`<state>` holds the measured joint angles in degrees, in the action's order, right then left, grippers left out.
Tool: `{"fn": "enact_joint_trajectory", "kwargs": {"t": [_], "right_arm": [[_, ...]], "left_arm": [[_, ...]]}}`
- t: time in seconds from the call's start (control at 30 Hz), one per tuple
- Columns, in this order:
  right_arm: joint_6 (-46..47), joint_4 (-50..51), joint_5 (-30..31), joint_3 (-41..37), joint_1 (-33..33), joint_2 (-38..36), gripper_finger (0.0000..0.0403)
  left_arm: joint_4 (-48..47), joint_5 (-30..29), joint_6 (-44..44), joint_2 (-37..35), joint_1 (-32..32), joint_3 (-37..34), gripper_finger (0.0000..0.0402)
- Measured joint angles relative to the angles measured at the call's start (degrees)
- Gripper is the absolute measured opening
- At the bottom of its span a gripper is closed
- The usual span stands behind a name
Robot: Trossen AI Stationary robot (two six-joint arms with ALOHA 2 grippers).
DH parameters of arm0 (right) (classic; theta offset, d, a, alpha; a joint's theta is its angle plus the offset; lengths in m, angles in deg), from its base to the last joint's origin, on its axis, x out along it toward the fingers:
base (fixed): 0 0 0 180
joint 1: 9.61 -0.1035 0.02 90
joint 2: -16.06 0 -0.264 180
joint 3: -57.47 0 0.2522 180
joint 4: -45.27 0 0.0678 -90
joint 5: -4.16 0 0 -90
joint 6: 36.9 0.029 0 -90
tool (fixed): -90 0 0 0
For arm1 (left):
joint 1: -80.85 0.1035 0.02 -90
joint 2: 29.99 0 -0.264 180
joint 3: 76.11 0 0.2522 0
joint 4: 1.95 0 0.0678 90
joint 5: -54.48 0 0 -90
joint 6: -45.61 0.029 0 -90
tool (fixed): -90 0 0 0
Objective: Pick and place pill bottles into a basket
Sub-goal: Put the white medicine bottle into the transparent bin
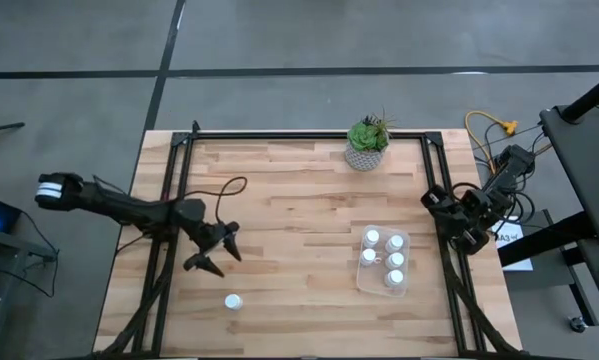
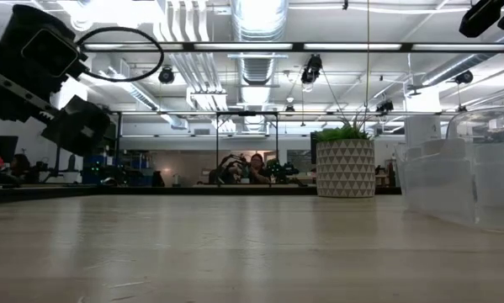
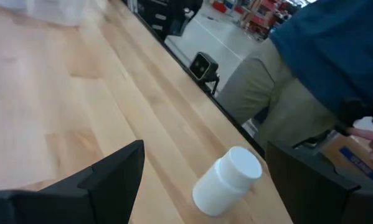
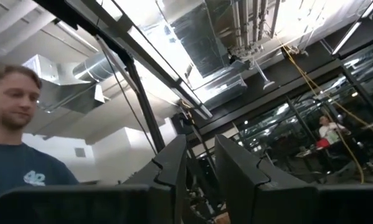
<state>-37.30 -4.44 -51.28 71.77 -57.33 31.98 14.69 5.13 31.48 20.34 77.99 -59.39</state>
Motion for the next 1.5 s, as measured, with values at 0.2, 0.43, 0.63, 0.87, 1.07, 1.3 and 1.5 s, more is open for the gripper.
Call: {"fn": "enact_joint_trajectory", "kwargs": {"t": [0.2, 0.43, 0.63, 0.87, 1.07, 1.3, 1.5], "right_arm": [[1.8, -0.1, 0.0, 0.0, 0.0, 0.0, 0.0068], [1.9, -0.1, 0.0, 0.0, 0.0, 0.0, 0.0076], [3.6, -0.2, 0.0, 0.0, 0.0, 0.0, 0.0082], [4.3, -0.3, 0.1, 0.0, 0.0, 0.0, 0.0073], [6.0, -0.4, 0.1, 0.0, 0.0, 0.0, 0.0068], [6.8, -0.3, 0.1, 0.0, 0.0, 0.0, 0.0078], [6.9, -0.3, 0.1, 0.0, 0.0, 0.0, 0.0084]], "left_arm": [[5.5, 1.1, 0.9, 7.9, -3.0, 0.0, 0.0315], [7.3, 1.5, 7.3, 14.8, -7.4, 0.1, 0.0315], [7.6, 1.2, 12.1, 20.5, -10.2, 1.5, 0.0315], [13.8, 1.1, 13.1, 27.0, -10.6, 4.1, 0.0315], [14.4, 1.1, 14.8, 32.6, -12.0, 6.9, 0.0315], [19.8, 1.3, 14.5, 39.3, -13.0, 8.0, 0.0315], [21.9, 2.5, 14.4, 43.2, -15.6, 10.1, 0.0315]]}}
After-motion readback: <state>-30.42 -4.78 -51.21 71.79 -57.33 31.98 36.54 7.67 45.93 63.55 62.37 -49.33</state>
